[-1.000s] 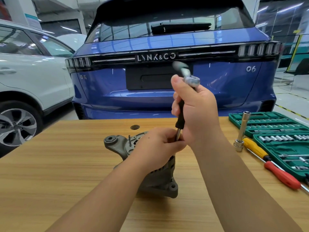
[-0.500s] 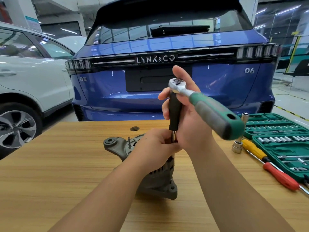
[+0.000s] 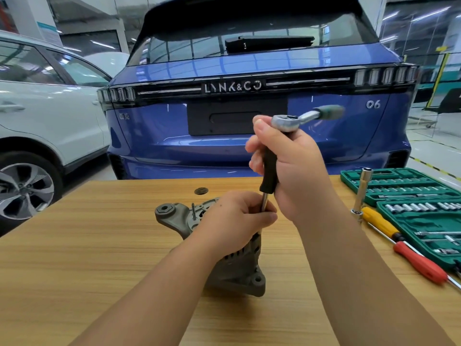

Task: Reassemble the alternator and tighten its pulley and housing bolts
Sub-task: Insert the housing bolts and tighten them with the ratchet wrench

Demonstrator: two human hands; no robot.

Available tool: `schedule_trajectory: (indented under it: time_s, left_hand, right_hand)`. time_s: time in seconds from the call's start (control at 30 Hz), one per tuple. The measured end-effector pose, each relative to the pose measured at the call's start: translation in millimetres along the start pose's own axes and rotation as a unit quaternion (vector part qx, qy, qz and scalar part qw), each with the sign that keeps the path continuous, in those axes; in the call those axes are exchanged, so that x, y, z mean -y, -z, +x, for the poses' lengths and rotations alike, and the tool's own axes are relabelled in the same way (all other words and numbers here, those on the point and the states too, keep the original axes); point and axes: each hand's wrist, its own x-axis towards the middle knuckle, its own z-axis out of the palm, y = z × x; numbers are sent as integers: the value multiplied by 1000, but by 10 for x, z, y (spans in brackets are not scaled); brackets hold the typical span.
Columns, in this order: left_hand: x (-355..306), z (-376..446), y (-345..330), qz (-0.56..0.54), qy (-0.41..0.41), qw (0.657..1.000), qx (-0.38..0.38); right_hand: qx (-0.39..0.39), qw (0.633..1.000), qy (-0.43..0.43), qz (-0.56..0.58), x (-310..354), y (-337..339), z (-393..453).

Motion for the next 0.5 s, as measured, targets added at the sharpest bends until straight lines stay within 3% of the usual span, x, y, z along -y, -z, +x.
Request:
schedule_trajectory:
  time_s: [0.07, 0.23, 0.5]
  left_hand:
    - [-1, 1, 1, -7, -1, 1000, -4]
    - [-28, -28, 13, -34, 5, 999, -5]
    - [33, -6, 5, -8, 12, 1000, -9]
  right_hand:
    - [12, 999, 34, 29, -44, -17, -6]
    - [36, 989, 142, -26, -137, -112, -30]
    - [66, 993, 67, 67, -45, -40, -31]
